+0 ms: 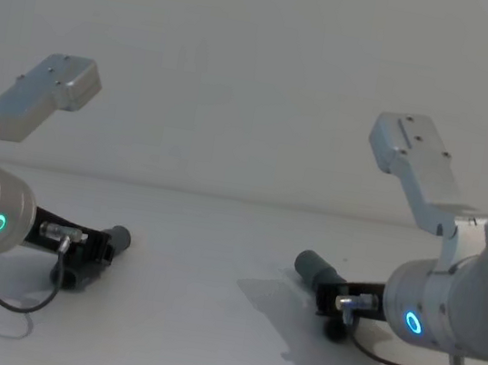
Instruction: Use both hands to pick up one end of the pipe from the table, align the ends, and insert them.
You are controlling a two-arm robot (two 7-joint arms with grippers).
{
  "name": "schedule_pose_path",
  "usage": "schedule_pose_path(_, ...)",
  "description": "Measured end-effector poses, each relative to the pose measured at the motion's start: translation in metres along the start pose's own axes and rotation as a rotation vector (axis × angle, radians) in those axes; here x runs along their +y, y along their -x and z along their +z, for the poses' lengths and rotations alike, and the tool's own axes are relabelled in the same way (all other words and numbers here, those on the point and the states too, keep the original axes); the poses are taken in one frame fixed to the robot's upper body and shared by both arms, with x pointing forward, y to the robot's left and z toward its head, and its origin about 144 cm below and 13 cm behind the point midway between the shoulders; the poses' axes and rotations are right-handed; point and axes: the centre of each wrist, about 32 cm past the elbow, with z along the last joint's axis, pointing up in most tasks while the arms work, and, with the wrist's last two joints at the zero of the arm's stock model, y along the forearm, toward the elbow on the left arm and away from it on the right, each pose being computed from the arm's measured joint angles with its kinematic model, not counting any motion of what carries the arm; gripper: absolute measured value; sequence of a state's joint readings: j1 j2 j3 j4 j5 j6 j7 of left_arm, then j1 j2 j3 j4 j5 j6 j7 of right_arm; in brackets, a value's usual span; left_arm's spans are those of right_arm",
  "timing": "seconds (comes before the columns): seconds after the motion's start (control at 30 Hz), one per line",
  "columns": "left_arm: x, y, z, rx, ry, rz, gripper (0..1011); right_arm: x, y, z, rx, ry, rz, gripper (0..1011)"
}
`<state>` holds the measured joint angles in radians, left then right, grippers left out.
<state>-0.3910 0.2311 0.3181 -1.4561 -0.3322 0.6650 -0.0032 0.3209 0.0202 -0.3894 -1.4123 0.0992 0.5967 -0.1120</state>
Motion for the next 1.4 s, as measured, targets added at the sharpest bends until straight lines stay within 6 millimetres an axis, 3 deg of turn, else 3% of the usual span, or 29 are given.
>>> schedule_pose_path(0.6, 0.0, 0.0, 0.0, 0.0, 0.0, 0.0, 294, 0.0, -0.003, 0.0, -0.003, -0.009, 0.02, 234)
schedule_pose_path(1.07, 0.0, 0.0, 0.0, 0.0, 0.001, 0.0, 295, -0.011, -0.024, 0.003, -0.061, -0.149, 0.131, 229)
schedule_pose_path(1.4, 0.0, 0.0, 0.0, 0.0, 0.001, 0.0, 295, -0.025, -0.05, -0.002, -0.122, -0.283, 0.257, 229)
